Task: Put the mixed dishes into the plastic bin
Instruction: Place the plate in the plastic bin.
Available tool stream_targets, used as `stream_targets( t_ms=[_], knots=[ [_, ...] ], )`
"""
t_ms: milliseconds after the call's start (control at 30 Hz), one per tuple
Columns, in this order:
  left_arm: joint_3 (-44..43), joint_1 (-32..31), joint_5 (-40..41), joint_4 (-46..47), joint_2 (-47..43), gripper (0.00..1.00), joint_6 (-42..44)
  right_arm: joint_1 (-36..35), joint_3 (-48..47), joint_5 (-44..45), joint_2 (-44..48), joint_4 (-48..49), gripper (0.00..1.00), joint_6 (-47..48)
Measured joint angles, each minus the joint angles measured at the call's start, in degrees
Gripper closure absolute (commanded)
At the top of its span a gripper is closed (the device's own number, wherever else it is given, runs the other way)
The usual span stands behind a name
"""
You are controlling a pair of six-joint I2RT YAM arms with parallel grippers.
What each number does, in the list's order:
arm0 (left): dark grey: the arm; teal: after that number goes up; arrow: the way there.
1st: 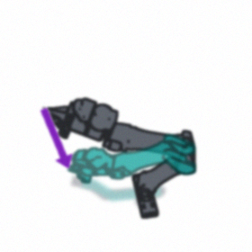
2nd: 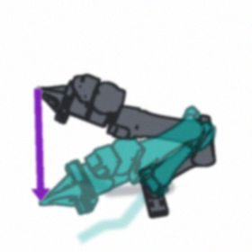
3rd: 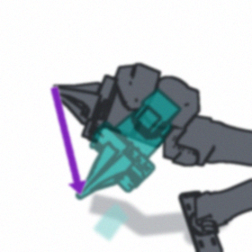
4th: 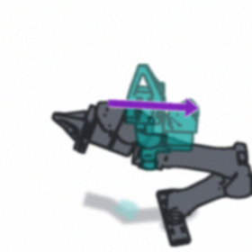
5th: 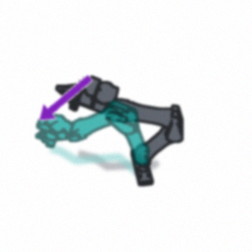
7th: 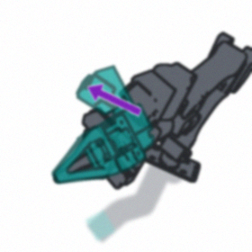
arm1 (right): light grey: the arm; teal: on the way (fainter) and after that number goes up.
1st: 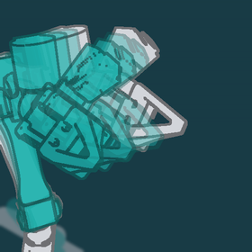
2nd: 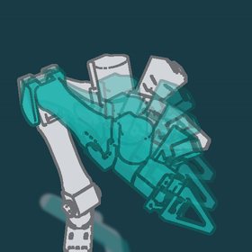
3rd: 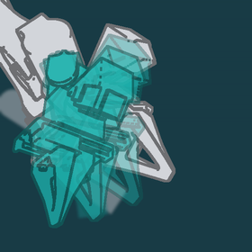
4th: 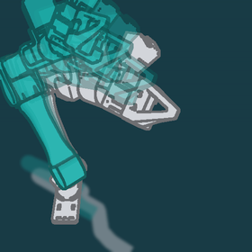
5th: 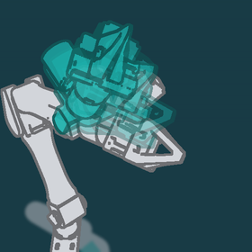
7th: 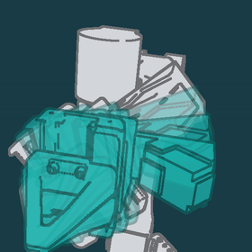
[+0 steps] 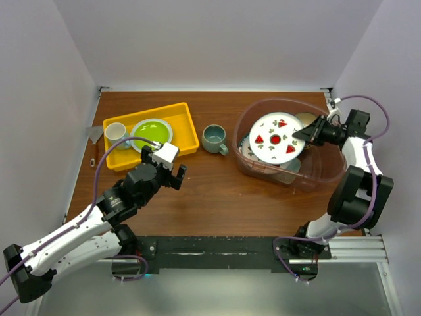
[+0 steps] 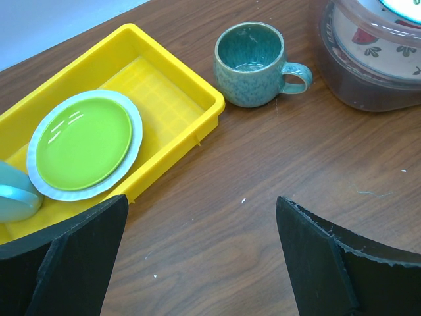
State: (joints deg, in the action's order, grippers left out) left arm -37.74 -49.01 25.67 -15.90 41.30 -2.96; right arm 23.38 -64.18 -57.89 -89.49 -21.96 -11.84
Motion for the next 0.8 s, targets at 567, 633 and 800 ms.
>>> stream_targets(
  t_ms=[567, 633, 800],
  knots=[
    [0.04, 0.68, -0.46, 0.00, 0.61, 0.00, 0.00, -3.34, 0.00, 8.22, -3.39, -1.97, 0.92, 6.19],
    [0.04, 0.70, -0.57, 0.00, 0.70, 0.00, 0.00, -4.07, 0.00, 9.11, -3.39, -2.49, 0.87, 6.75],
    [0.04, 0.98, -0.79, 0.00, 0.74, 0.00, 0.00, -4.70, 0.00, 9.55, -3.39, -3.58, 0.79, 7.04]
  ],
)
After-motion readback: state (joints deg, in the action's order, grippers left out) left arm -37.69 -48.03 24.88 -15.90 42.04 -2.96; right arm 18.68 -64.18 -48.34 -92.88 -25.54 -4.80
